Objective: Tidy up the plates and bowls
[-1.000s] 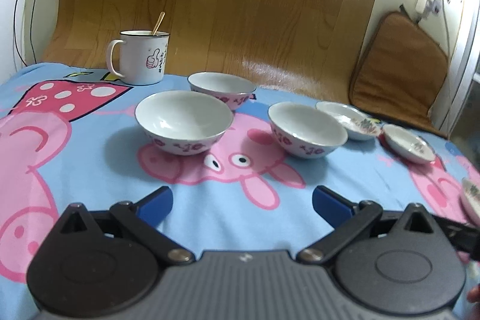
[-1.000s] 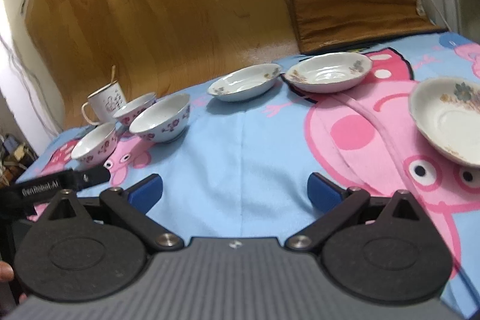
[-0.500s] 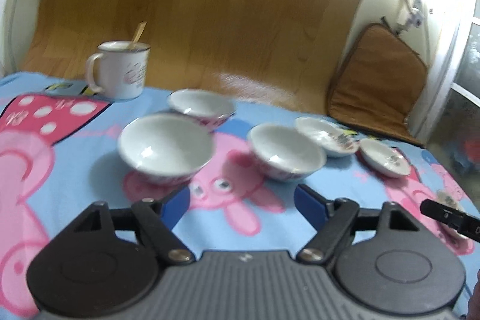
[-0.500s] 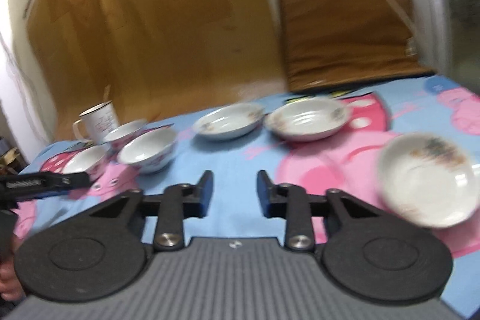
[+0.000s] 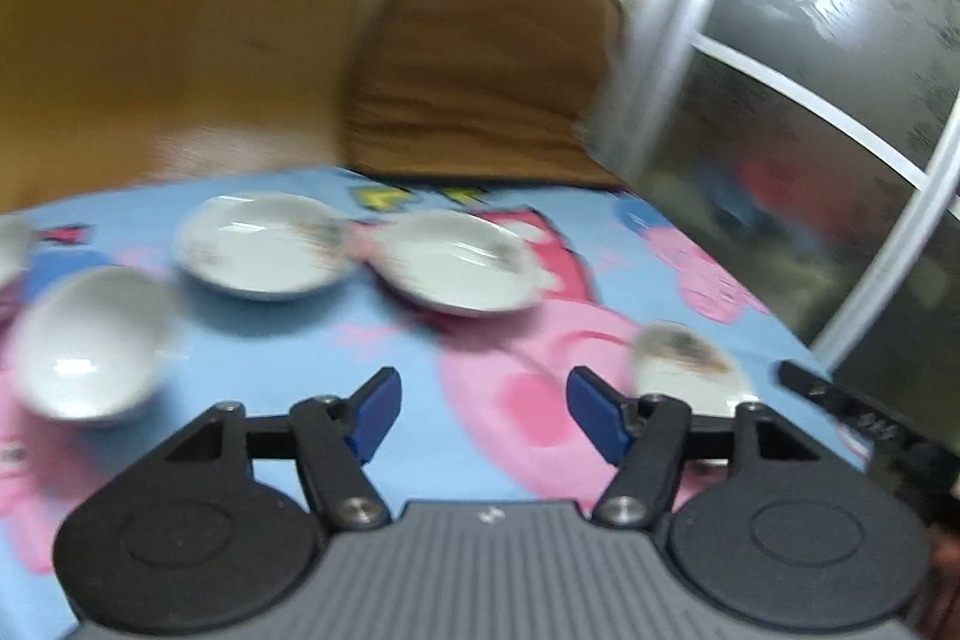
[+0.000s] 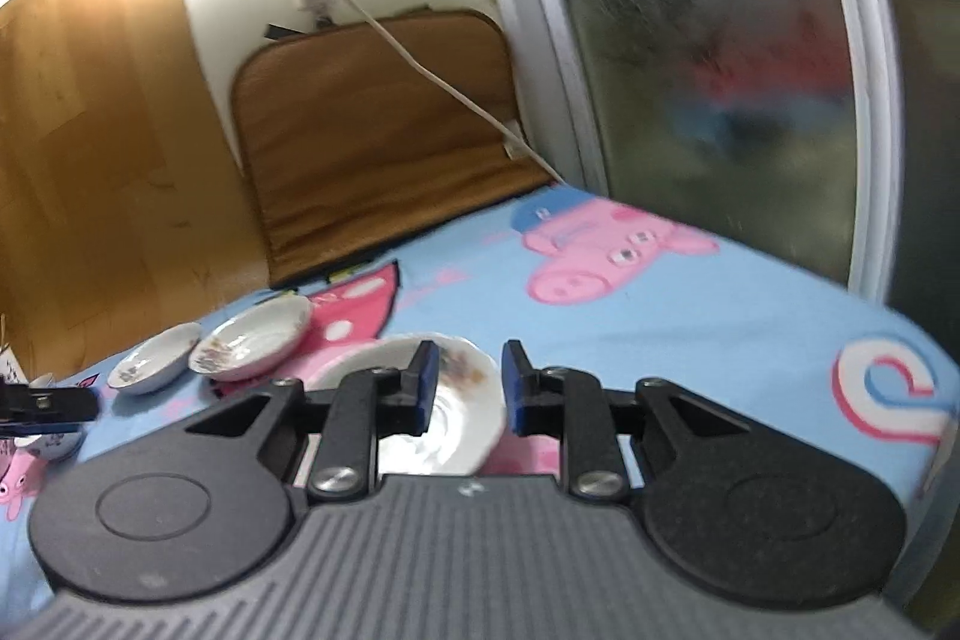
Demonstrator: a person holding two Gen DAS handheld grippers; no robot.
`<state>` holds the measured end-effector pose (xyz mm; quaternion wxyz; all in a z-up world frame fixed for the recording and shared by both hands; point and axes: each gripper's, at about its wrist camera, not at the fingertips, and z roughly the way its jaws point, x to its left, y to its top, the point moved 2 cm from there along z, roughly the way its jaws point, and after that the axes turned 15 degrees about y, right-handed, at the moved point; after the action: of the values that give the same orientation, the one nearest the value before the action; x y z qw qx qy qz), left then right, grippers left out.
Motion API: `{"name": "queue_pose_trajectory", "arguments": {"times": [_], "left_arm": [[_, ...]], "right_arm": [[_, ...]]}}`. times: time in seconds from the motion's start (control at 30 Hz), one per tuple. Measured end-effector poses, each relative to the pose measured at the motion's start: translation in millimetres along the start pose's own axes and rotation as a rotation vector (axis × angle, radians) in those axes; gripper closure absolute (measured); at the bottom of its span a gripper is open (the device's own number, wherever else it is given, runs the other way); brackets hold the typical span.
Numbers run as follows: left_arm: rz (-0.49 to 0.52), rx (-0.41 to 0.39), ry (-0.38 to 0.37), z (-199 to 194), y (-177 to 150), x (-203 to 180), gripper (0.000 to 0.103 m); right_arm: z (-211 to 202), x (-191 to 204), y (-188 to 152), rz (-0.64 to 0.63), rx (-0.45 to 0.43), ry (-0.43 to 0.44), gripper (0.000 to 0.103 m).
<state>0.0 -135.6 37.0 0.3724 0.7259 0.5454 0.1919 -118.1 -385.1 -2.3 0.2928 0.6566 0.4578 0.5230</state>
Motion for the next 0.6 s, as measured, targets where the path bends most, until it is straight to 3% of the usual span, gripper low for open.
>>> {"name": "queue_pose_trajectory", "arguments": {"times": [0.13, 0.23, 0.33, 0.43, 0.5, 0.53, 0.6], "left_arm": [[0.035, 0.066, -0.058, 28, 3, -46, 0.044], [0.057, 0.094, -0.047, 42, 2, -65, 0.044], [0.063, 0.138, -0.043, 57, 0, -76, 0.051], [0.069, 0.173, -0.033, 71, -3, -86, 0.065], [0.083, 0.154, -0.019, 71, -6, -90, 0.086], [0.077, 0.156, -0.039, 71, -6, -90, 0.089], [0.060, 0.164, -0.031, 66, -8, -86, 0.089]], "right_arm": [[3, -5, -6, 0.008, 0.028, 0.020, 0.078], [6, -13, -6, 0.022, 0.042, 0.028, 0.078], [10, -19, -8, 0.034, 0.071, 0.038, 0.078], [18, -25, -11, 0.053, 0.100, 0.055, 0.078], [21, -27, -13, 0.074, 0.120, 0.072, 0.083], [22, -27, -13, 0.082, 0.123, 0.094, 0.089], [21, -21, -12, 0.076, 0.124, 0.089, 0.090]]}}
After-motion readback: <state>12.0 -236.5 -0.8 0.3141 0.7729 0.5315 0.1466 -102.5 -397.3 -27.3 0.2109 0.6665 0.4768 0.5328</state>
